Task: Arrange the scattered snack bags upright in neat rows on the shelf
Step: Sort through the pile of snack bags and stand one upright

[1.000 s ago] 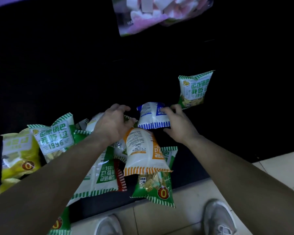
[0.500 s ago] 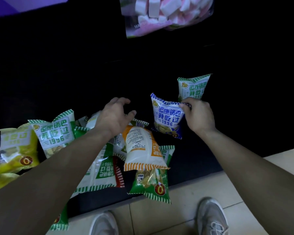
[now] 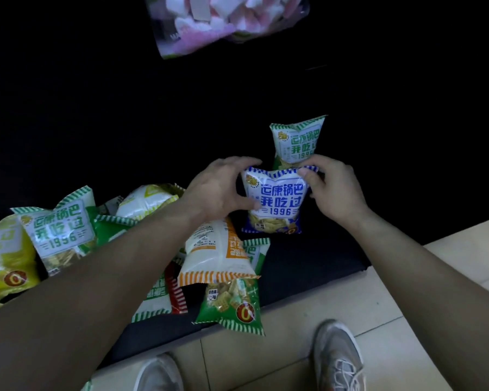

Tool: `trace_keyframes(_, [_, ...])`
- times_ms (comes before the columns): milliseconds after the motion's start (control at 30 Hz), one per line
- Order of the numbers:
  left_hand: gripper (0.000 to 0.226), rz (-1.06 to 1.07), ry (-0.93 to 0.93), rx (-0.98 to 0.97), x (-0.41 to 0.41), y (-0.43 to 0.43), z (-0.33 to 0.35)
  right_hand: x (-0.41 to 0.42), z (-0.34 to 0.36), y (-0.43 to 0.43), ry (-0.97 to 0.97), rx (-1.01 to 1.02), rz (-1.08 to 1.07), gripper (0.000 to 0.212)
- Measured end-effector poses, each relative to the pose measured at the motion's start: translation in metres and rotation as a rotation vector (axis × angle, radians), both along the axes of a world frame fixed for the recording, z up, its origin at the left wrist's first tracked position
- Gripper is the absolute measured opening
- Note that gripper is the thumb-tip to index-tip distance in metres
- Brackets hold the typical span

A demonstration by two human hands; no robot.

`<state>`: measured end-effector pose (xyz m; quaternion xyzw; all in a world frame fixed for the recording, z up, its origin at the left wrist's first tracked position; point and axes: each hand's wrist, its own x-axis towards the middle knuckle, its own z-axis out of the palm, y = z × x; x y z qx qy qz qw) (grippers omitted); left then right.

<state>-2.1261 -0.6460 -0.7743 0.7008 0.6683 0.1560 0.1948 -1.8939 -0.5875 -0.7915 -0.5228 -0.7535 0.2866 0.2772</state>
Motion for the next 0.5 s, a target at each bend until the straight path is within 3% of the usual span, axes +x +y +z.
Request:
trace_keyframes(167, [0.048, 0.066, -0.053, -0.002, 0.031, 0.007, -0.003, 0.018, -0.001, -0.005, 0.066, -0.018, -0.009, 0.011])
trace_keyframes(233, [0.041, 0.084, -0.045, -0.027, 0.040, 0.012, -0.005, 0.026, -0.002, -0.007, 0.081, -0.046, -0.037, 0.027])
trace_keyframes(333, [0.037, 0.106, -0.028, -0.031, 0.052, 0.022, -0.010, 0.043, -0.008, -0.012, -0.032, -0.106, -0.111, 0.050])
trace_keyframes(500, [0.037, 0.205, -0.045, 0.017, 0.069, 0.051, -0.015, 0.073, -0.036, -0.027, -0.367, -0.255, -0.082, 0.045])
